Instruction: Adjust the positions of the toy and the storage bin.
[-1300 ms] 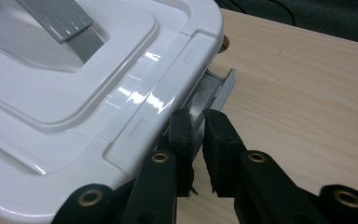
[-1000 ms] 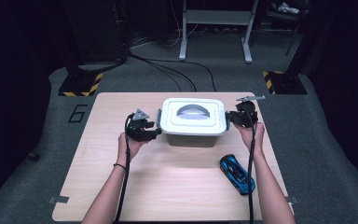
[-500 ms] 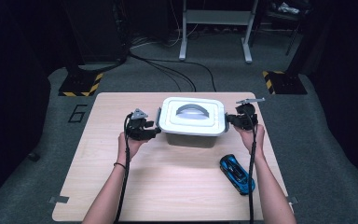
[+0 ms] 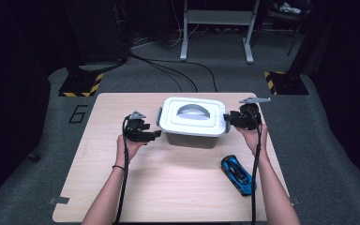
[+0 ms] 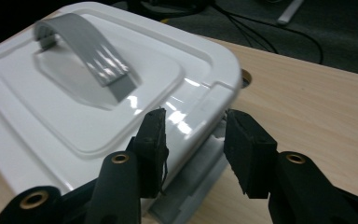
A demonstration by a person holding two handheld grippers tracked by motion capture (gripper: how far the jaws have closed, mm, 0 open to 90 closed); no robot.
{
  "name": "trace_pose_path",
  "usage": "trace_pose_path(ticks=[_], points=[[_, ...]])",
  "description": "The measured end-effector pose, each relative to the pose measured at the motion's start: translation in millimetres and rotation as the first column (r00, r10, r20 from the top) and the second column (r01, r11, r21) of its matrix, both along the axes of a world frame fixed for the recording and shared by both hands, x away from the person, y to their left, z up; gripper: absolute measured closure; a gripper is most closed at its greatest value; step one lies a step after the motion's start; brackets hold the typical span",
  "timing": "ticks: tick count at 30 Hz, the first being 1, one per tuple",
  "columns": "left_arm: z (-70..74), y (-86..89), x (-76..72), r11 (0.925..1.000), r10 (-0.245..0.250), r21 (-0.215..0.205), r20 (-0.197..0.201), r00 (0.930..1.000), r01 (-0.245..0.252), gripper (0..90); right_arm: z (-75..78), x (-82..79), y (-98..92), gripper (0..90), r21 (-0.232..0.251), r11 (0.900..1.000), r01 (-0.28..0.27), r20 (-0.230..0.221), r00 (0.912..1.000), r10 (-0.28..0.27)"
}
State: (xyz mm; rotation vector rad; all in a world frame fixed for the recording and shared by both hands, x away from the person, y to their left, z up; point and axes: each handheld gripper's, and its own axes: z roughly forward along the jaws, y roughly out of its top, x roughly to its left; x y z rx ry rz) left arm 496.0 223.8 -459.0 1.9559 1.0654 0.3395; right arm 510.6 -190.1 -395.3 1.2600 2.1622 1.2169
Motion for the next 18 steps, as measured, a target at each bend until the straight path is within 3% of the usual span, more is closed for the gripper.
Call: trace_pose_path(ticks=[3,7,8,13,16,18], points=[[-4.9,5.5,-9.7,0.9998,0.005,0.017,0.019,0.9998,-0.005,24.1,5.5,0.1,10.1,51.8,-0.008,0.999,-0.050,0.025,0.9984,0.050],[-17.3,14.8,-23.8,0.9980,0.008,0.063,0.028,0.9996,-0.009,19.6,7.6,5.3,30.0,48.1,-0.045,0.992,-0.114,0.014,0.9933,0.115],[-25.2,21.5,-31.4,0.9969,0.008,0.078,0.020,0.9998,-0.010,18.8,7.7,8.9,39.6,48.3,-0.062,0.987,-0.150,0.017,0.9884,0.151],[-39.8,37.4,-45.9,0.9947,0.007,0.102,0.010,0.9999,-0.008,18.4,8.0,16.3,54.5,50.7,-0.088,0.979,-0.186,0.024,0.9818,0.189],[-47.8,48.0,-55.6,0.9955,0.020,0.092,0.018,0.9996,-0.021,18.3,5.8,25.1,62.7,51.9,-0.112,0.973,-0.202,0.009,0.9788,0.205],[-52.9,56.6,-63.5,0.9948,0.023,0.098,0.029,0.9993,-0.025,18.1,4.2,31.7,66.5,59.1,-0.130,0.968,-0.213,-0.004,0.9768,0.214]])
